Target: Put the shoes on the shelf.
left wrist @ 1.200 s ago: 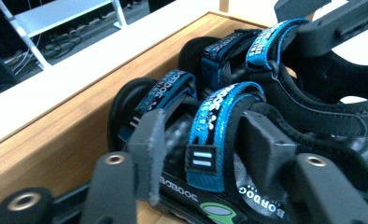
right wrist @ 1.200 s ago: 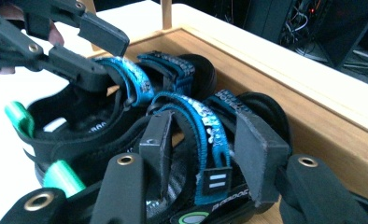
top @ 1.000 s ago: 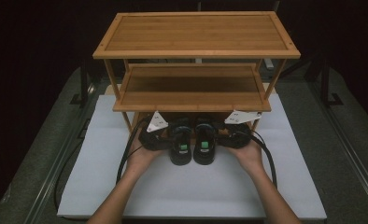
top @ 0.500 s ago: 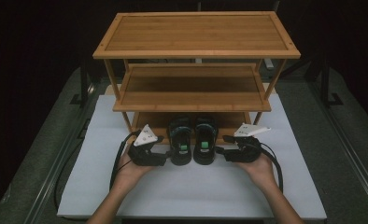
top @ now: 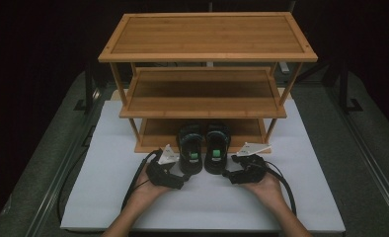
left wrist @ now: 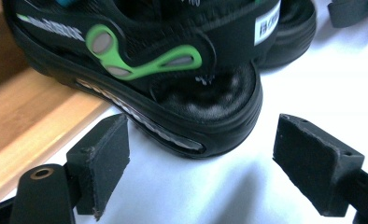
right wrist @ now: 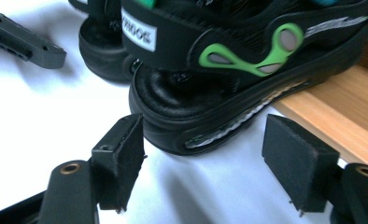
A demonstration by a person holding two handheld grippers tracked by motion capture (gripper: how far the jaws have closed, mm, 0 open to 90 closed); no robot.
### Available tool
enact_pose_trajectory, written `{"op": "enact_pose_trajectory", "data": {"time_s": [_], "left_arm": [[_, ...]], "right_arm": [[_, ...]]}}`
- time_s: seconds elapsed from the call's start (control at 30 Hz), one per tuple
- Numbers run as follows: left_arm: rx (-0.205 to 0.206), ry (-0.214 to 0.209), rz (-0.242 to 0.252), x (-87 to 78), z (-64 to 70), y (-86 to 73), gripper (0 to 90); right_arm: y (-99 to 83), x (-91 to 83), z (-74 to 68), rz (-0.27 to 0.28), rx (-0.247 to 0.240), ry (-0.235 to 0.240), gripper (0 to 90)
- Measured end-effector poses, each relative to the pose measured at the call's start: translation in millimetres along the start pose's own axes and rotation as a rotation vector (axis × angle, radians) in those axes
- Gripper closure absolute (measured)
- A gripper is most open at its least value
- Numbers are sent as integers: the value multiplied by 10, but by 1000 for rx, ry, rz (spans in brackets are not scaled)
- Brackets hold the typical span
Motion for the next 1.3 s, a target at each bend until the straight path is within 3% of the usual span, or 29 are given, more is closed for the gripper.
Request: {"op": "enact_pose_trajectory", "data": {"time_s": [0.3, 0.43, 0.63, 0.8, 0.93, 1.0, 1.3], "left_arm": [[13, 31, -29, 134, 13, -17, 180], [-19, -4, -37, 134, -37, -28, 217], [-11, -2, -25, 114, -79, 7, 224], [-23, -5, 48, 70, -136, 80, 266], [-6, -8, 22, 75, -200, 128, 277], [3, 0, 23, 102, -213, 152, 276], [12, 23, 9, 212, -340, 241, 294]], "right_arm": [[-23, 137, -76, -39, -13, -17, 263], [-33, 161, -68, -49, -21, -13, 269], [17, 107, -54, -5, -29, 0, 300], [46, 118, -17, 2, -24, 3, 318], [116, 99, 36, 44, 4, 16, 371], [150, 120, 35, 28, -25, -16, 383], [213, 219, 122, 48, -21, -25, 388]]}}
Point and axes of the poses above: each handheld gripper's, and its own axes: x roughly forward along the jaws, y roughly out of its top, z roughly to its right, the point moved 1 cm from there along x, roughly forward along the jaws, and after that the axes turned 4 degrees about z, right-handed, at the moved point
